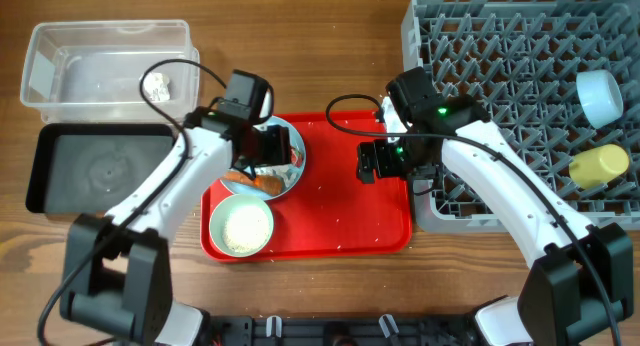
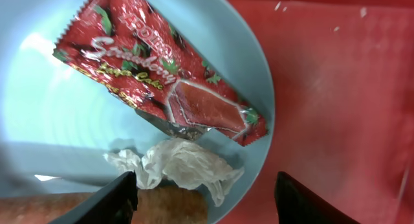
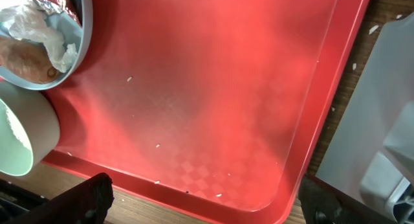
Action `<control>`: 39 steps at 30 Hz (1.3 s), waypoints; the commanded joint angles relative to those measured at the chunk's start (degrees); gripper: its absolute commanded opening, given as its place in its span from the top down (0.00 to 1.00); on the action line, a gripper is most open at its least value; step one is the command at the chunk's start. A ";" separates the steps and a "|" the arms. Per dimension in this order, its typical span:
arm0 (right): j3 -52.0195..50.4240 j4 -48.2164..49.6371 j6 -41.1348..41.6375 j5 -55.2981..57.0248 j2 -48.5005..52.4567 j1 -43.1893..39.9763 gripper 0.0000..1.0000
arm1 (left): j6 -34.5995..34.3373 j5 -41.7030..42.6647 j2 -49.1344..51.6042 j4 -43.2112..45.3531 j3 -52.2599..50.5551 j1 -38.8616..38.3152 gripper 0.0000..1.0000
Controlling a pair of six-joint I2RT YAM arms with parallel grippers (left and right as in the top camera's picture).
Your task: Sort waste into correct bins and load items into the dishwasher rack
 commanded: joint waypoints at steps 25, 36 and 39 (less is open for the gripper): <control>-0.15 -0.46 0.81 1.20 0.44 0.17 0.06 | 0.52 -15.26 -4.66 7.52 9.55 12.83 0.94; -0.15 -0.20 0.83 1.57 0.44 0.17 0.06 | 0.33 -15.26 4.04 31.91 9.51 25.97 0.59; -0.15 -0.24 0.81 1.57 0.44 0.17 0.06 | 0.52 -15.17 5.35 35.67 9.53 27.43 0.30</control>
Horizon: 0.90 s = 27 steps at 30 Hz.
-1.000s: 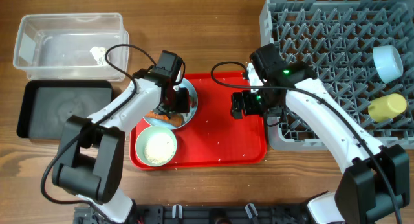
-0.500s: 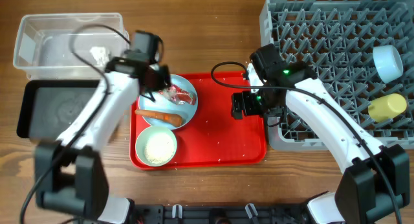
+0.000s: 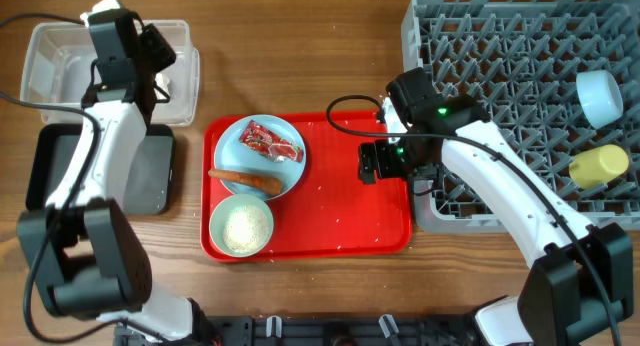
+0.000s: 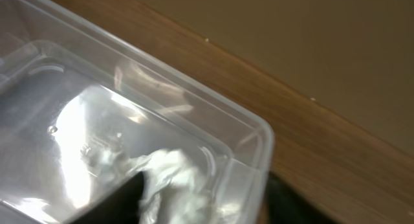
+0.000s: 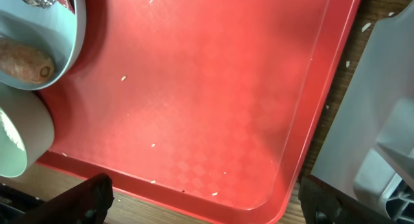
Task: Sort waste into correct bins and load items into the dishwasher rack
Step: 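Release the tissue into the clear plastic bin with the left gripper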
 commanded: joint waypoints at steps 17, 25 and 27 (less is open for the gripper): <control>-0.15 -0.39 0.85 0.72 0.44 0.17 0.06 | 5.97 12.41 0.02 -0.28 1.14 2.10 0.48; -0.15 -0.74 0.85 0.72 0.44 0.17 0.06 | -1.77 9.94 -0.15 -1.16 1.14 5.44 0.66; -0.15 -0.72 0.90 0.72 0.44 0.17 0.06 | -3.76 3.74 -0.15 -3.37 1.14 6.25 0.37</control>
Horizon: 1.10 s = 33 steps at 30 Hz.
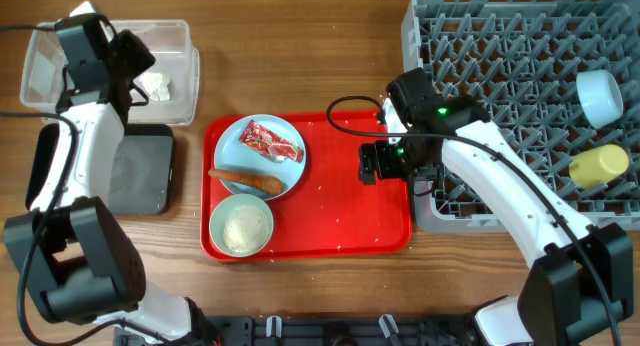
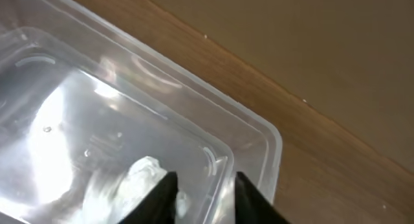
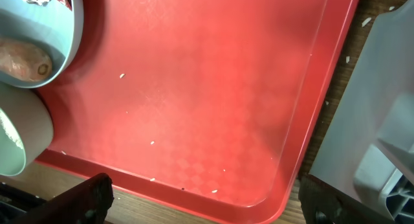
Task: Sort waste into correct bins and load items into the dishwasher rack
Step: 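Release the tissue into the clear plastic bin with the left gripper, then grasp the red snack wrapper with the left gripper and lift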
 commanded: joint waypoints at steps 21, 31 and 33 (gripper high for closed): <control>-0.15 -0.44 1.29 0.72 0.44 0.17 0.06 | -6.51 -5.97 -1.53 -5.27 1.62 3.32 0.00; -0.13 -0.55 1.22 0.72 0.44 0.17 0.04 | 0.13 3.69 -8.37 -17.55 1.62 -6.45 0.00; -0.15 -0.81 1.18 0.70 0.44 0.17 0.01 | -1.22 3.67 -9.07 -22.58 1.62 -11.06 0.00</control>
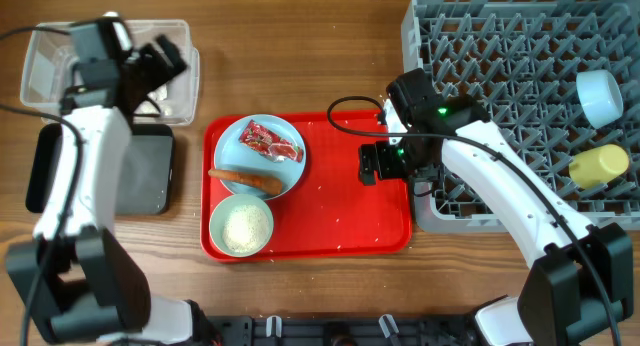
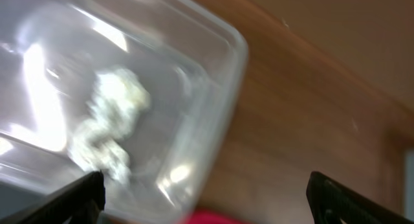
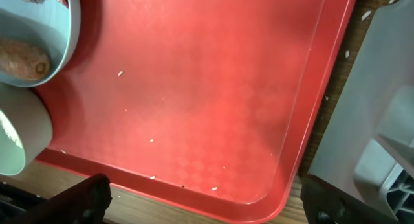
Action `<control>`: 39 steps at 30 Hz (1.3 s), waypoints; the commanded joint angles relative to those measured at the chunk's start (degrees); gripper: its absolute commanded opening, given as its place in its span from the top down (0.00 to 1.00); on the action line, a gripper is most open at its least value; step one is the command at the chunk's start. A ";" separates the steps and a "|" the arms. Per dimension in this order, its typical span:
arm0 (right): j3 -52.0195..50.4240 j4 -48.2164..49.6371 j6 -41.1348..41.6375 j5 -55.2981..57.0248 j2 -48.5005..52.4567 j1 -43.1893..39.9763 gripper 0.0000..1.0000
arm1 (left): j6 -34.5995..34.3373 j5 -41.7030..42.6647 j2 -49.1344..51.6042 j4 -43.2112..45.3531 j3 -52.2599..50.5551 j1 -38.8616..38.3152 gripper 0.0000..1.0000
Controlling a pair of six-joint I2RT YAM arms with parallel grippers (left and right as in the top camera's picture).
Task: Sort waste into correct bins and load items into the dishwasher rack
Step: 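Grasp the red snack wrapper with the left gripper and lift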
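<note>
My left gripper hangs open and empty over the right end of the clear bin. In the left wrist view a crumpled white tissue lies inside the clear bin. On the red tray a blue plate holds a red strawberry wrapper and a carrot. A bowl of rice stands in front of it. My right gripper is open and empty above the tray's right side.
A black bin lies in front of the clear one. The grey dishwasher rack fills the right side, with a white cup and a yellow cup in it. The right wrist view shows the plate's edge and the bowl.
My left gripper, whose fingers stood close together inside the clear bin, is now wide open and has shifted toward the bin's right end. The tissue lies loose in the bin. The right arm stayed put.
My left gripper was open over the plate, which held a tissue, the wrapper and the carrot. Then it was over the clear bin with the tissue between its fingers and the plate had none. Now the tissue lies in the bin, let go.
</note>
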 commanded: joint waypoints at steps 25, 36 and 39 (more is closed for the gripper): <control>-0.15 -1.22 0.68 0.68 0.44 0.17 0.00 | -32.17 -2.67 12.98 -12.76 -4.15 -23.56 0.00; -0.15 -1.55 0.68 0.68 0.44 0.17 0.00 | -32.15 -5.35 15.98 -10.34 -4.15 -25.05 0.12; -0.15 -1.57 0.66 0.68 0.44 0.17 0.00 | -32.15 -5.38 16.00 -9.92 -4.15 -25.33 0.31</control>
